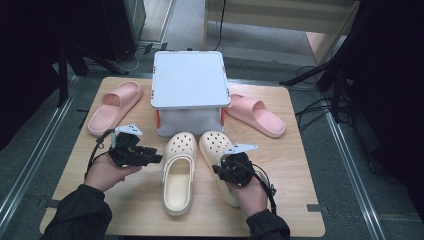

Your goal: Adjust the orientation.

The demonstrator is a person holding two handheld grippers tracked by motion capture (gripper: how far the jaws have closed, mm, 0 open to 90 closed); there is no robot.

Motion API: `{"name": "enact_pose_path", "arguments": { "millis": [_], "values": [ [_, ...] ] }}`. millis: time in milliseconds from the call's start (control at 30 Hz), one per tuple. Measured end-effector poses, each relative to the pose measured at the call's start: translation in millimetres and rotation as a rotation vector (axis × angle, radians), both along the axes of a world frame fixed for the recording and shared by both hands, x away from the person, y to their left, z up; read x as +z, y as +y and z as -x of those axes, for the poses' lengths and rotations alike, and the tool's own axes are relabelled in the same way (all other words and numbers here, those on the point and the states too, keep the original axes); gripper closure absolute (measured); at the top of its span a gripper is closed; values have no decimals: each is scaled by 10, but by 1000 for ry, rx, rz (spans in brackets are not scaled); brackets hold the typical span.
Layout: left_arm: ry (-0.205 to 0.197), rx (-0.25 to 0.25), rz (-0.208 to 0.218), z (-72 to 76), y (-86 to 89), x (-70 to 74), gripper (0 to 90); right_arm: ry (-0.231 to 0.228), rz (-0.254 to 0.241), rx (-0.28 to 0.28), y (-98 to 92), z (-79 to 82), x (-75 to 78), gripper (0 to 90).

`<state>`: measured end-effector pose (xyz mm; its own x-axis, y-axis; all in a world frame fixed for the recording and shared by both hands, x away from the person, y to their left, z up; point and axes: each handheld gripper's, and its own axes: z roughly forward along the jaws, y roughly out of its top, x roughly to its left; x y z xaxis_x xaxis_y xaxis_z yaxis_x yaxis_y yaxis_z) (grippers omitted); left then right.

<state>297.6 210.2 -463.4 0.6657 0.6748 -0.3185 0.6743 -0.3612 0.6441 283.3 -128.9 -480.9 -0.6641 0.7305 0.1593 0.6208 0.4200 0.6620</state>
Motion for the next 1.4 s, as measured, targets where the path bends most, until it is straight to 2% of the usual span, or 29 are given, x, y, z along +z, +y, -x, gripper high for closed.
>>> {"name": "enact_pose_path", "arguments": {
  "millis": [100, 167, 267, 367, 400, 433, 533, 600, 700, 800, 933, 1100, 1133, 1333, 1400],
  "values": [
    [-3, 7, 2, -8, 8, 2, 639, 6, -63, 3, -115, 30, 116, 659],
    [-9, 9, 0, -8, 17, 6, 667, -6, -103, 17, -216, 64, 206, 694],
    [-14, 19, -4, -10, 29, 4, 702, -27, -109, 34, -363, 85, 301, 793],
    [6, 40, -5, -36, 34, -62, 732, -57, -82, 30, -538, 30, 306, 828],
    [6, 40, -5, -36, 34, -62, 736, -57, -82, 30, -538, 30, 306, 828],
    [17, 36, -20, -42, 11, -104, 744, -71, -59, 2, -691, -82, 260, 835],
    [14, 35, -35, -44, -9, -151, 748, -80, -61, -37, -833, -201, 238, 839],
    [14, 38, -33, -47, -8, -165, 751, -82, -56, -33, -895, -281, 209, 839],
    [26, 42, -31, -37, -4, -221, 753, -70, -47, -23, -922, -384, 118, 838],
    [39, 38, -36, -31, -11, -272, 754, -55, -29, -9, -871, -447, 52, 821],
    [54, 36, -56, -34, -48, -341, 753, -57, -7, 24, -798, -508, -4, 815],
    [78, 0, -88, -28, -133, -389, 752, -18, -37, 18, -794, -564, -49, 826],
    [65, -7, -94, -11, -154, -377, 756, -16, -43, 16, -795, -568, -53, 826],
    [82, 11, -71, -6, -157, -390, 766, -9, -50, 15, -790, -562, -61, 827],
    [80, -4, -72, 7, -190, -390, 765, -14, -44, 18, -771, -556, -64, 826]
  ]
}}
